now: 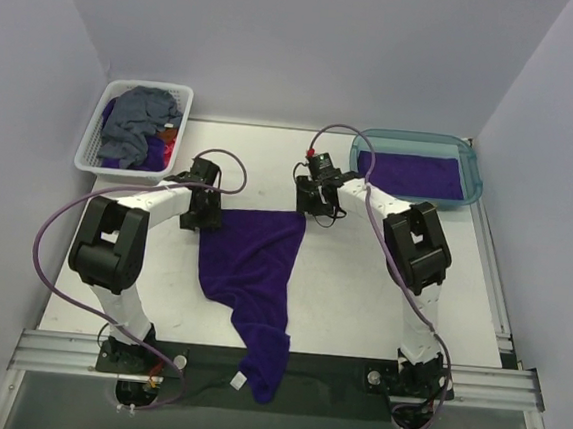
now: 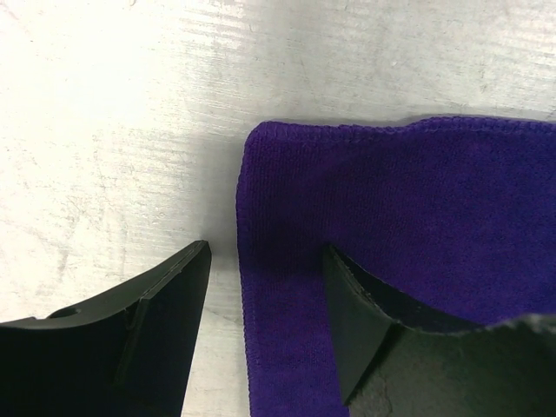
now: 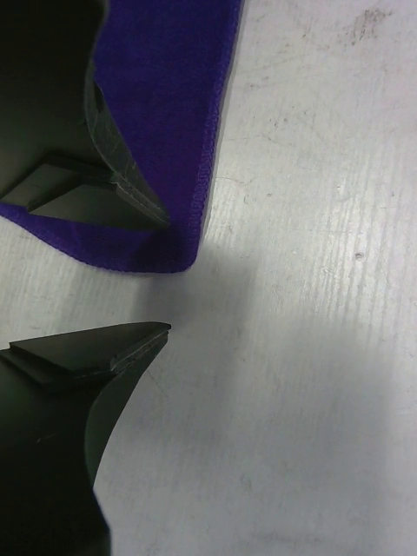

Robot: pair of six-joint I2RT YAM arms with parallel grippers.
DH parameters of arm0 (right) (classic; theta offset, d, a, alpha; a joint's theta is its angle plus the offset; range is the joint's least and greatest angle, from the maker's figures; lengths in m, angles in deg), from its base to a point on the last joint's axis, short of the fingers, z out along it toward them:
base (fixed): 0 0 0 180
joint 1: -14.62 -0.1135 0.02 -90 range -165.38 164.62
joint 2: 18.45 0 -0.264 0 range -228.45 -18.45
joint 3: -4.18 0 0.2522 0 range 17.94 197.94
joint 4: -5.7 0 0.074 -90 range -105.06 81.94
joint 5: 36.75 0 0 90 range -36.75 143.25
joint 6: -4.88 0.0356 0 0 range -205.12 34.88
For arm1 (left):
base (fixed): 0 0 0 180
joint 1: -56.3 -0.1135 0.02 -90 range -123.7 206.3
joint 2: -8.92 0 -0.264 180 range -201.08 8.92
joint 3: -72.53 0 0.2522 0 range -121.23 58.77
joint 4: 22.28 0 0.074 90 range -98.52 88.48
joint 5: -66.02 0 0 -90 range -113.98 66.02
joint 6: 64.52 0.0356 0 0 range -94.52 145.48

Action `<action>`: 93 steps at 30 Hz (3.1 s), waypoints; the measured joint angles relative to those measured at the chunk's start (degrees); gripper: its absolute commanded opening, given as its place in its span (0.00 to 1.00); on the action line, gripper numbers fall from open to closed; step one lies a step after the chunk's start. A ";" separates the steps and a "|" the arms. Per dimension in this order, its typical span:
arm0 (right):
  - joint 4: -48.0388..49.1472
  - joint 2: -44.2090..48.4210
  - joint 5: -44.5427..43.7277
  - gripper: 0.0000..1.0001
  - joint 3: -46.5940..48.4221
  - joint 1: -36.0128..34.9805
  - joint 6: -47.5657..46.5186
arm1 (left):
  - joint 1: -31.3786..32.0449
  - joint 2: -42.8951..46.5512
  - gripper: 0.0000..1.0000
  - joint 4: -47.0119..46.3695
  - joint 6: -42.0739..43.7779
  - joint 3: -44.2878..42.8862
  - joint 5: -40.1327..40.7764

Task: Fold and stack the towels
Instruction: Flatten out the crumpled towel

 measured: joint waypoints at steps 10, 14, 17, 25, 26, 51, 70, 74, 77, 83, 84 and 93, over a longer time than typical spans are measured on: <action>-1.03 -2.62 -4.35 0.46 2.25 -2.75 -0.20 | -0.02 0.00 0.64 -0.63 0.35 0.17 -0.28; -2.73 -3.74 -7.67 0.43 3.98 -3.80 -0.33 | -0.02 0.00 0.64 -0.70 0.37 0.22 -0.26; -3.58 -4.17 -9.75 0.42 4.57 -4.28 -0.09 | -0.02 0.00 0.64 -0.72 0.35 0.22 -0.24; -4.07 -4.42 -10.62 0.17 4.81 -4.59 1.27 | -0.02 0.02 0.64 -0.70 0.33 0.22 -0.20; -4.07 -4.42 -10.60 0.10 4.83 -4.59 1.40 | -0.02 0.02 0.64 -0.70 0.31 0.22 -0.22; -3.98 -4.42 -10.43 0.00 4.94 -5.03 -1.42 | -2.21 -5.05 0.63 -2.10 -0.96 -6.43 -3.32; -3.80 -4.42 -11.10 0.00 4.85 -5.35 -1.99 | -2.05 -6.43 0.05 -2.69 -1.27 -7.23 1.29; -3.78 -4.39 -11.23 0.00 4.85 -5.35 -2.10 | -1.95 -6.45 0.00 -2.62 -0.72 -7.41 1.33; -3.80 -4.24 -11.45 0.00 4.85 -5.35 -2.54 | -1.90 -6.27 0.00 -2.40 -0.15 -7.56 1.40; -6.60 -1.40 -12.17 0.00 4.87 -5.31 -4.70 | -1.79 -4.59 0.00 2.14 1.42 -10.14 1.53; -7.06 -0.13 -12.37 0.00 4.94 -5.25 -5.20 | -1.77 -3.74 0.00 3.08 1.95 -11.45 1.57; -8.92 14.69 -15.30 0.00 18.82 -2.86 -14.05 | -1.60 5.88 0.00 11.34 7.19 -40.92 2.60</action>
